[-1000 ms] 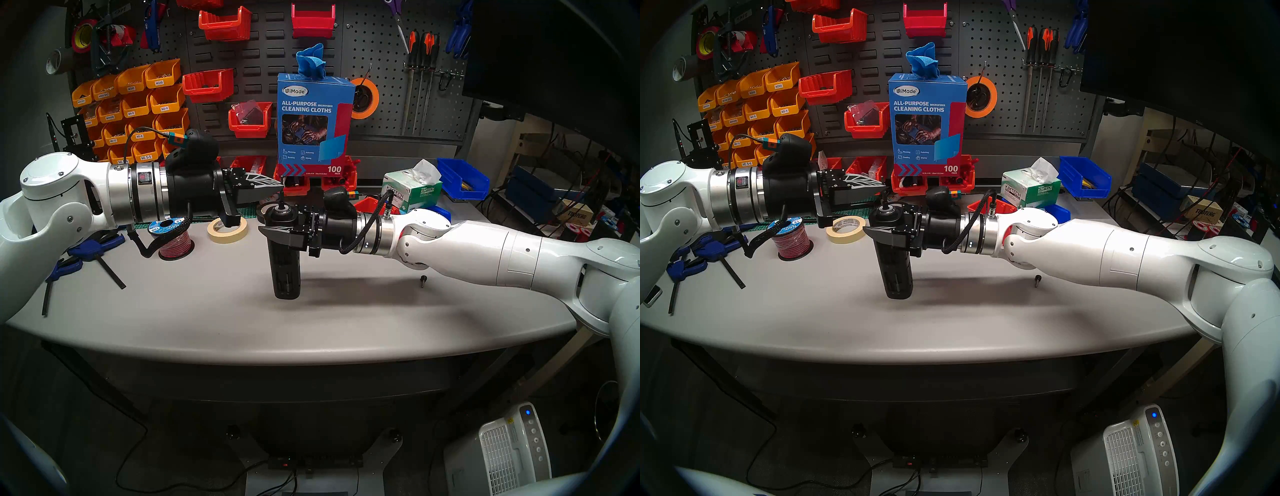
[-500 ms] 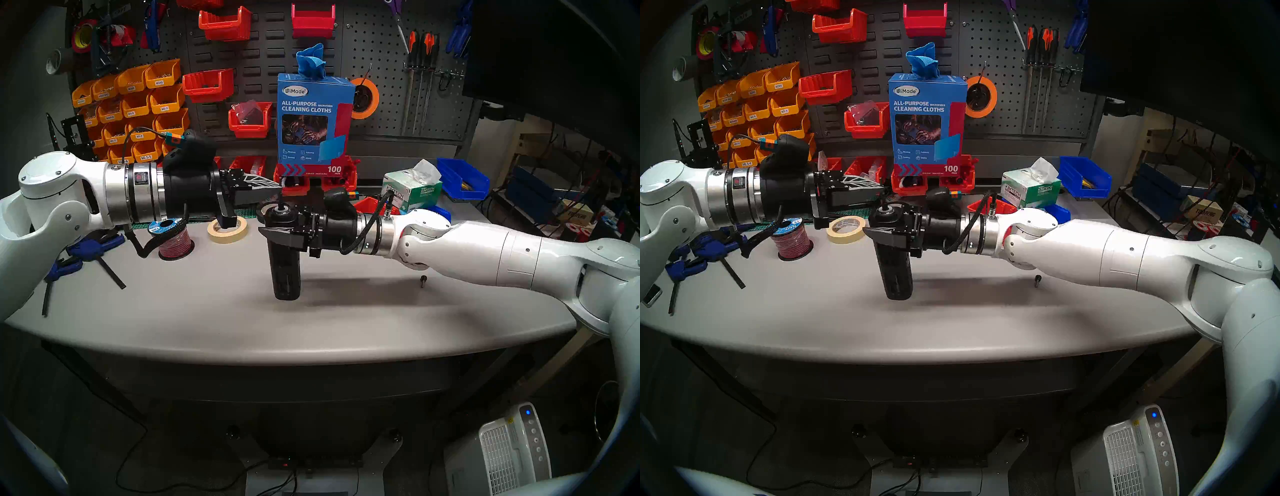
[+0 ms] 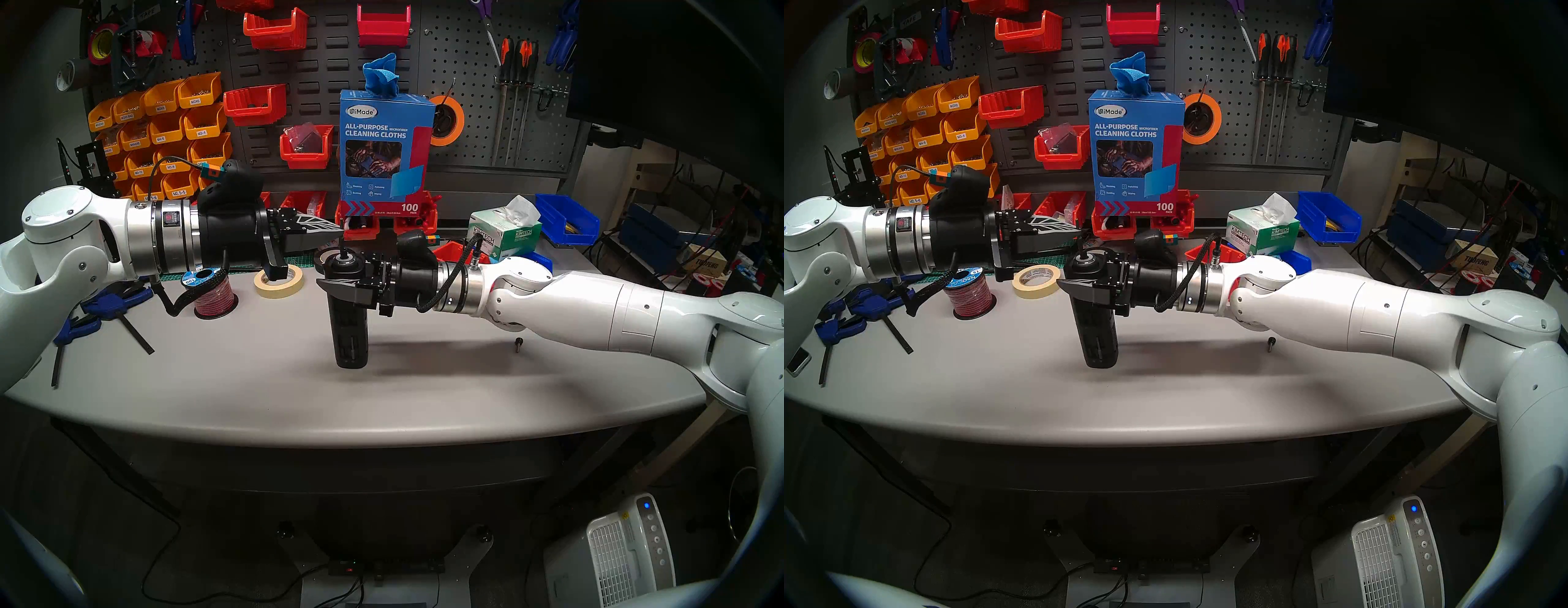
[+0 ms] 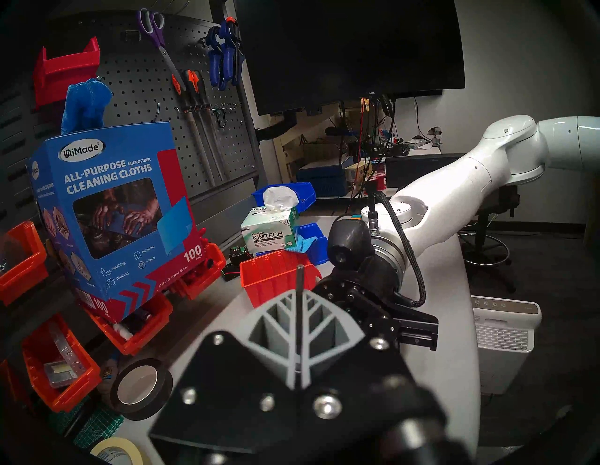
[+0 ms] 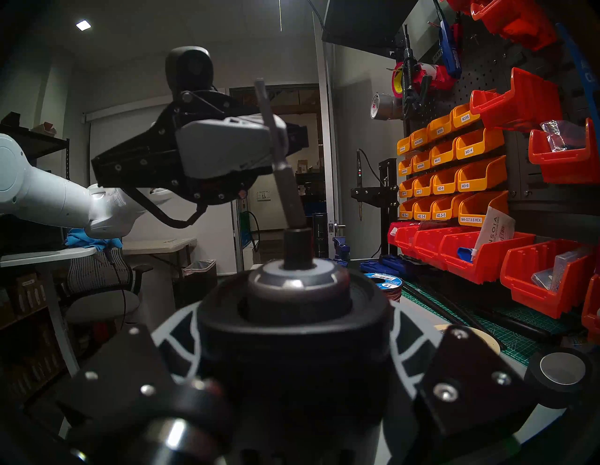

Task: Pick a screwdriver bit and insert it into the screwdriver

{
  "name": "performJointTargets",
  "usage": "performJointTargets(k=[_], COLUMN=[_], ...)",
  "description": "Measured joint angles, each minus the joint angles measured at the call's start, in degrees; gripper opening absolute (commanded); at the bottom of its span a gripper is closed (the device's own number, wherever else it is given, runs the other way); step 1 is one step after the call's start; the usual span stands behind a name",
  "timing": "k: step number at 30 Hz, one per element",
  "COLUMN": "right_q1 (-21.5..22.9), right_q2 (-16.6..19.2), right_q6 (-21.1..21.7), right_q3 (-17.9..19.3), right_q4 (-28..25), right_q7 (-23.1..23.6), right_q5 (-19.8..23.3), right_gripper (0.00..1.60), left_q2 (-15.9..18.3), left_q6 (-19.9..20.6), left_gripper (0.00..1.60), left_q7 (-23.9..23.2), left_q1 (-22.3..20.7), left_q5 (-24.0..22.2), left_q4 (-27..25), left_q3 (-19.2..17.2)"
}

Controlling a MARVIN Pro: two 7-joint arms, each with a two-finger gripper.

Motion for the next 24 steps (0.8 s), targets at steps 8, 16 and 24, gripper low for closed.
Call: performJointTargets(k=[8,16,24], right_q1=[-0.01,0.00,0.00], right_q2=[0.15,0.25,0.27], right_q6=[0.00,0.00,0.01], right_q3=[-0.04,-0.07,-0.09], right_q4=[-0.17,-0.27,-0.27], right_q7=[0.07,0.12,0.20], right_q5=[0.05,0.08,0.13], right_gripper=[0.43,0.42,0.41], left_q2=[-0.04,-0.09,-0.11], left_q6=[-0.07,-0.07,-0.07], left_gripper=[0.00,0.00,0.00], left_q7=[0.45,0.54,0.54], left_q1=[-0.08,-0.06,-0.47], left_q5=[0.03,0.02,-0.02], left_q4=[0.03,-0.04,-0.48], left_q3=[0.28,0.47,0.65])
